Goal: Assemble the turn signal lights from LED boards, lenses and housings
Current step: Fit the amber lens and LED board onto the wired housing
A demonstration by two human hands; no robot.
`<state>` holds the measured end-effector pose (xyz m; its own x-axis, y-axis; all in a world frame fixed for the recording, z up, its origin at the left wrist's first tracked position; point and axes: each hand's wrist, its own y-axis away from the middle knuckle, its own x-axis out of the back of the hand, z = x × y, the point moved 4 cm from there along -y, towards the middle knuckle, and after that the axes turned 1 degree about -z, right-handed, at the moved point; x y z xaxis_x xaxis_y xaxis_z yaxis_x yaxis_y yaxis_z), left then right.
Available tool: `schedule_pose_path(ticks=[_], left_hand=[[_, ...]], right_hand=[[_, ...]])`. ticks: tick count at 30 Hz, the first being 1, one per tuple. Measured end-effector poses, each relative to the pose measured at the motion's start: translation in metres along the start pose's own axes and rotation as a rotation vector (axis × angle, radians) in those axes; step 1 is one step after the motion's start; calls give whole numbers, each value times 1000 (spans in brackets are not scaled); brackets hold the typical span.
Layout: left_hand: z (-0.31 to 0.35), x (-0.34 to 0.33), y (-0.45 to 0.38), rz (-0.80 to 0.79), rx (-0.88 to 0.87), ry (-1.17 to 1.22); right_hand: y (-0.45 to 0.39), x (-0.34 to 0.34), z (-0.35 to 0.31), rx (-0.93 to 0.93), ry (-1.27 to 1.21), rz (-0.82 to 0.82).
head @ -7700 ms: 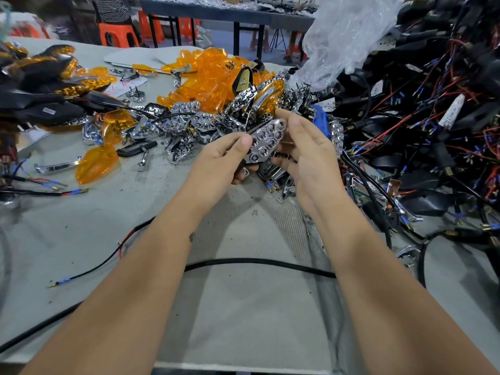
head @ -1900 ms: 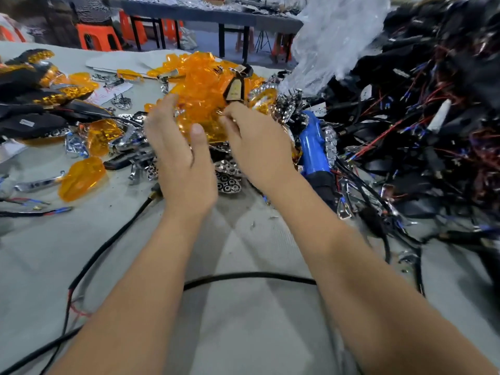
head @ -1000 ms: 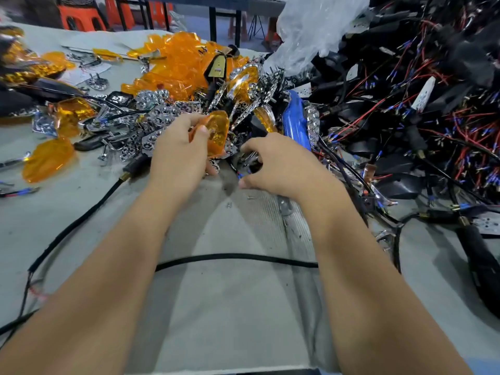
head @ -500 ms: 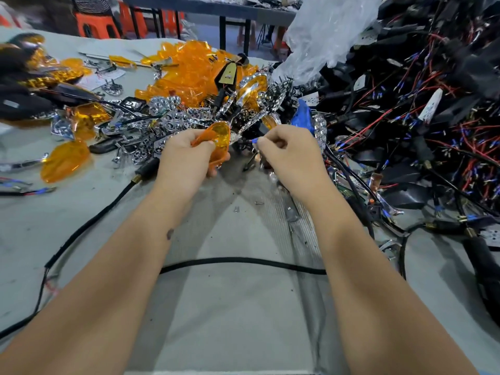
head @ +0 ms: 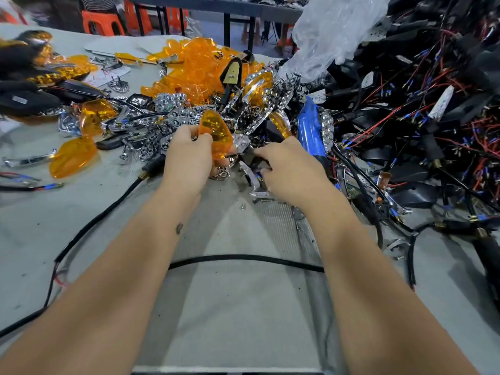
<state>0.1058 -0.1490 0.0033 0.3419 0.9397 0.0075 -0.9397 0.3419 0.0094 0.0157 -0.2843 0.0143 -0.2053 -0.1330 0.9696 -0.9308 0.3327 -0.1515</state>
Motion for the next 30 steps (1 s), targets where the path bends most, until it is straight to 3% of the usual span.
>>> schedule_pose_path(ticks=[6, 10, 15, 20, 30], left_hand=[[1, -1, 3, -11, -26, -45], [1, 0, 3, -41, -50, -43], [1, -2, 5, -67, -52, -16], [4, -6, 7, -115, -56, -2], [4, -16, 3, -129, 27, 205]], right_hand=[[-2, 3, 3, -93, -72, 118], [0, 12, 5, -115, -74, 282], [4, 21, 13, -186, -476, 455], [8, 25, 19, -212, -696, 507], [5, 23, 17, -223, -728, 537]])
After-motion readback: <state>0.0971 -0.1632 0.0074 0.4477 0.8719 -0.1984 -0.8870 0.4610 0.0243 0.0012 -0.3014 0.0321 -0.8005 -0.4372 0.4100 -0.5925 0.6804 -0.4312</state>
